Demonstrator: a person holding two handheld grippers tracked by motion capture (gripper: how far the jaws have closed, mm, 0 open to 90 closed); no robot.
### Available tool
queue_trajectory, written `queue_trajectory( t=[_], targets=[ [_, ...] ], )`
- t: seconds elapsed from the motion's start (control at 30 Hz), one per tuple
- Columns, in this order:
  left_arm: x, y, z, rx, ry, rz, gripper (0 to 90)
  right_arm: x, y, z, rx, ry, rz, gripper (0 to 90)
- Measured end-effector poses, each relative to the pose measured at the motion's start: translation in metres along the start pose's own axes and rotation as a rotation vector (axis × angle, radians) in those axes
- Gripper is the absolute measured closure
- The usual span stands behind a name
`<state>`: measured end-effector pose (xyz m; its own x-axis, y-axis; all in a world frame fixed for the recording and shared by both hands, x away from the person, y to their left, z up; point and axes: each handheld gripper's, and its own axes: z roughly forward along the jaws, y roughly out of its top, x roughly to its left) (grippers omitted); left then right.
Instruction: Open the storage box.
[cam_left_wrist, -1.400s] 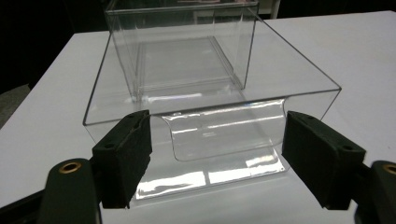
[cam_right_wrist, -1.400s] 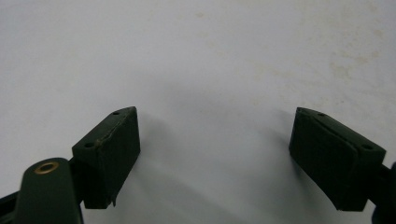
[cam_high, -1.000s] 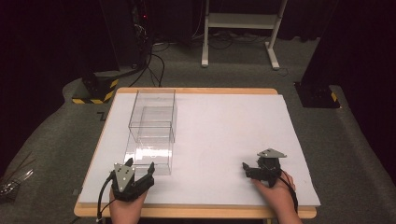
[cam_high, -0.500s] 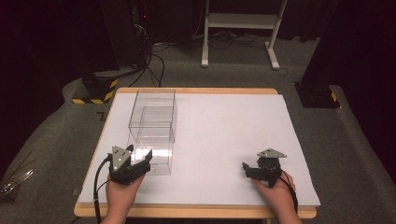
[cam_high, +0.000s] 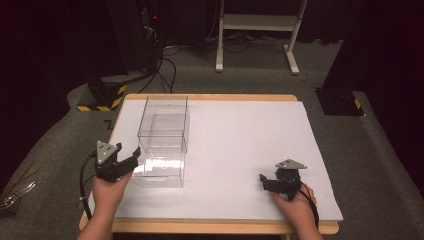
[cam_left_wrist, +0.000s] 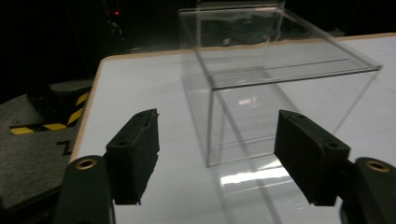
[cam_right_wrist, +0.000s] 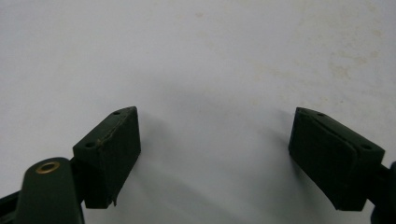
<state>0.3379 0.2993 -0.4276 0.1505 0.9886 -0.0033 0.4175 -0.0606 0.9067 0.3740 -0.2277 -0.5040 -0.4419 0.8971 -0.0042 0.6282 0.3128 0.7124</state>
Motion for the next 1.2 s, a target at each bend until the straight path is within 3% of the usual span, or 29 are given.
queue_trajectory(
  t=[0.13, 0.2, 0.37, 0.4, 0.43, 0.47, 0.57, 0.73, 0.8, 0.87, 1.0, 1.07, 1.2],
  targets=[
    [0.015, -0.007, -0.001, 0.007, 0.040, -0.015, 40.3, 0.000, 0.000, 0.000, 0.000, 0.000, 0.000, 16.6],
    [0.030, -0.018, 0.000, 0.023, 0.074, -0.041, 42.8, 0.000, 0.000, 0.000, 0.000, 0.000, 0.001, 16.6],
    [0.046, -0.036, 0.005, 0.075, 0.106, -0.060, 43.0, 0.000, 0.000, 0.000, 0.000, -0.001, 0.000, 16.6],
    [0.053, -0.047, 0.011, 0.117, 0.105, -0.067, 42.9, 0.000, 0.000, 0.000, -0.001, -0.002, 0.000, 16.6],
    [0.053, -0.047, 0.011, 0.117, 0.105, -0.067, 42.5, 0.000, 0.000, 0.000, -0.001, -0.002, 0.000, 16.6],
    [0.056, -0.057, 0.015, 0.153, 0.104, -0.060, 42.3, 0.000, 0.000, 0.000, -0.001, -0.002, 0.000, 16.6],
    [0.059, -0.070, 0.022, 0.215, 0.113, -0.052, 41.4, 0.000, 0.000, 0.000, -0.002, -0.001, -0.001, 16.7],
    [0.055, -0.070, 0.025, 0.246, 0.099, -0.018, 36.0, 0.000, 0.000, 0.000, -0.002, -0.002, -0.001, 16.7],
    [0.054, -0.070, 0.031, 0.317, 0.079, -0.007, 33.6, 0.000, 0.000, 0.000, -0.002, -0.002, -0.002, 16.7],
    [0.056, -0.070, 0.031, 0.315, 0.072, -0.029, 32.4, 0.000, 0.000, 0.000, -0.003, -0.002, -0.002, 16.8],
    [0.055, -0.071, 0.031, 0.316, 0.078, -0.020, 31.9, 0.000, -0.001, -0.001, -0.008, 0.000, 0.009, 18.3],
    [0.055, -0.071, 0.031, 0.316, 0.077, -0.020, 31.8, -0.002, -0.001, -0.002, -0.019, -0.012, 0.024, 24.0],
    [0.055, -0.071, 0.031, 0.314, 0.073, -0.023, 31.7, 0.000, -0.001, -0.001, -0.019, -0.036, 0.018, 25.1]
  ],
)
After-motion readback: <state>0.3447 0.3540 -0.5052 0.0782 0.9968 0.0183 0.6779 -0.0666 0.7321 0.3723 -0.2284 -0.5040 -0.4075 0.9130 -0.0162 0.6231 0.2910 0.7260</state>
